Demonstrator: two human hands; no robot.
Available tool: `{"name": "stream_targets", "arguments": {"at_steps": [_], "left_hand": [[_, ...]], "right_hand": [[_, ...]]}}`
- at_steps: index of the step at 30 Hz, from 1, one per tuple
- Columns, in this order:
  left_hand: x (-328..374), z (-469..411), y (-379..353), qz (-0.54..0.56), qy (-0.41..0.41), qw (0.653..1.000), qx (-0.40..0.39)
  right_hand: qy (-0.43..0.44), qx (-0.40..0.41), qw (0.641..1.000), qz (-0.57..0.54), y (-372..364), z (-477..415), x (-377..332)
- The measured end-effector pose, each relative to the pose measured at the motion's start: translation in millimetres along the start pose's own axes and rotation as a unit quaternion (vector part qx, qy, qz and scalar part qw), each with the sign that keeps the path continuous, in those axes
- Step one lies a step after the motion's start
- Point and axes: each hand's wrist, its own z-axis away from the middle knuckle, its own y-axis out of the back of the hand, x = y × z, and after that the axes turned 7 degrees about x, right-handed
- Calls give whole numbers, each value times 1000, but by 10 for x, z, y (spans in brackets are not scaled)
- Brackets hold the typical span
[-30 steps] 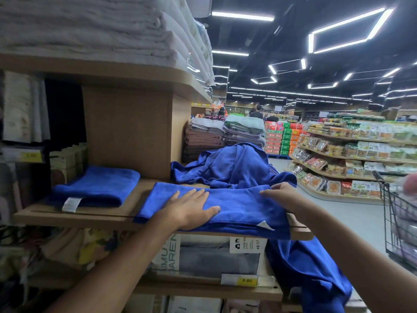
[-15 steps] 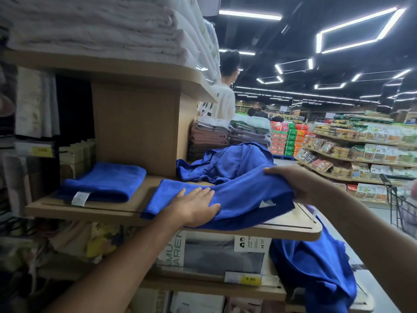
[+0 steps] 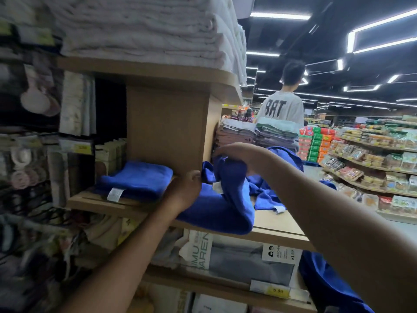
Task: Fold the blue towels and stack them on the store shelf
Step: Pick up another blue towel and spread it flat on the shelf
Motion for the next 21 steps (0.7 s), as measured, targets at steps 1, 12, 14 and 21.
{"name": "stream_targets", "arguments": {"at_steps": [1, 12, 14, 21], "left_hand": [[-72, -44, 61, 48, 36, 998, 2], [-316, -99, 171, 224, 128, 965, -41], [-228, -124, 257, 199, 84, 975, -57], [296, -282, 91, -110, -69, 982, -135]], "right_hand": [[-21, -22, 1000, 5, -109, -41, -4], [15, -14, 999, 39, -566, -98, 217], [98, 67, 981, 155, -392, -91, 347], [211, 63, 872, 436, -373, 50, 918]]}}
